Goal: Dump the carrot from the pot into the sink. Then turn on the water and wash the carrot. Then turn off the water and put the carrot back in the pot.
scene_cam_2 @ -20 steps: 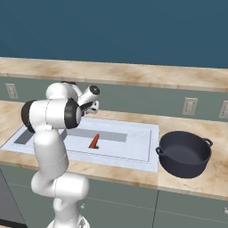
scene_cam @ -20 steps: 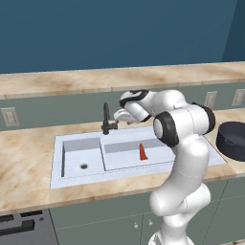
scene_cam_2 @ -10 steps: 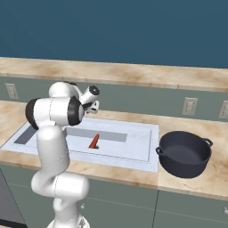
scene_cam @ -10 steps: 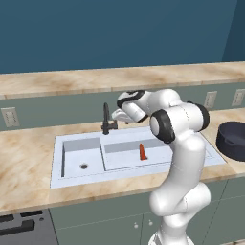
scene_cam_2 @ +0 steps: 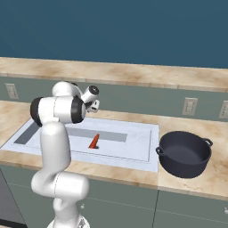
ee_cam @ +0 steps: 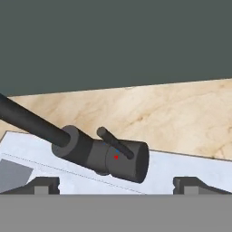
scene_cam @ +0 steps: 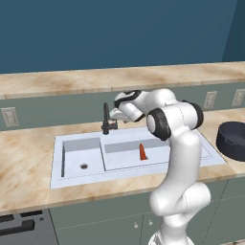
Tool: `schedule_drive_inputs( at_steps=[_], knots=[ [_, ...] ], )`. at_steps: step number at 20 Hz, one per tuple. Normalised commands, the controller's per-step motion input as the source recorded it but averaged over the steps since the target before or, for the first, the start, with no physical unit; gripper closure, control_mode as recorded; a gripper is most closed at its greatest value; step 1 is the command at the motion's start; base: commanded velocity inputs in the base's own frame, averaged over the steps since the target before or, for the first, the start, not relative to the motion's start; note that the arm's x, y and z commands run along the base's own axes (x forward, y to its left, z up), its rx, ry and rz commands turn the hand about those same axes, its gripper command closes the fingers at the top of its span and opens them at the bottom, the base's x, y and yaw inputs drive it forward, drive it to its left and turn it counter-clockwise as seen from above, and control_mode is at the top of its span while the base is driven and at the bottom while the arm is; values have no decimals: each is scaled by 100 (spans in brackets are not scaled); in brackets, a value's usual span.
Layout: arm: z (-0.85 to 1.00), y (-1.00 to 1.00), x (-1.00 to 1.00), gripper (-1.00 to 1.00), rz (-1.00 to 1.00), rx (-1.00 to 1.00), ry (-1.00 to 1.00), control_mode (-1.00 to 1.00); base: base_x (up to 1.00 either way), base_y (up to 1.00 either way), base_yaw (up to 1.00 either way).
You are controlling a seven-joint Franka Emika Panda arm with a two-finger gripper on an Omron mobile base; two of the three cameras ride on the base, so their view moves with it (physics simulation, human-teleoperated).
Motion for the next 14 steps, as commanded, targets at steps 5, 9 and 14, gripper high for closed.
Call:
schedule_drive_inputs(
  at_steps=[5,9,14],
  knots=[
    [-9,4,21,-100,-3,0,0,-100,0,0,0],
    [-9,5,19,-100,-3,0,0,-100,0,0,0],
    [-10,6,20,-100,-3,0,0,-100,0,0,0]
  ],
)
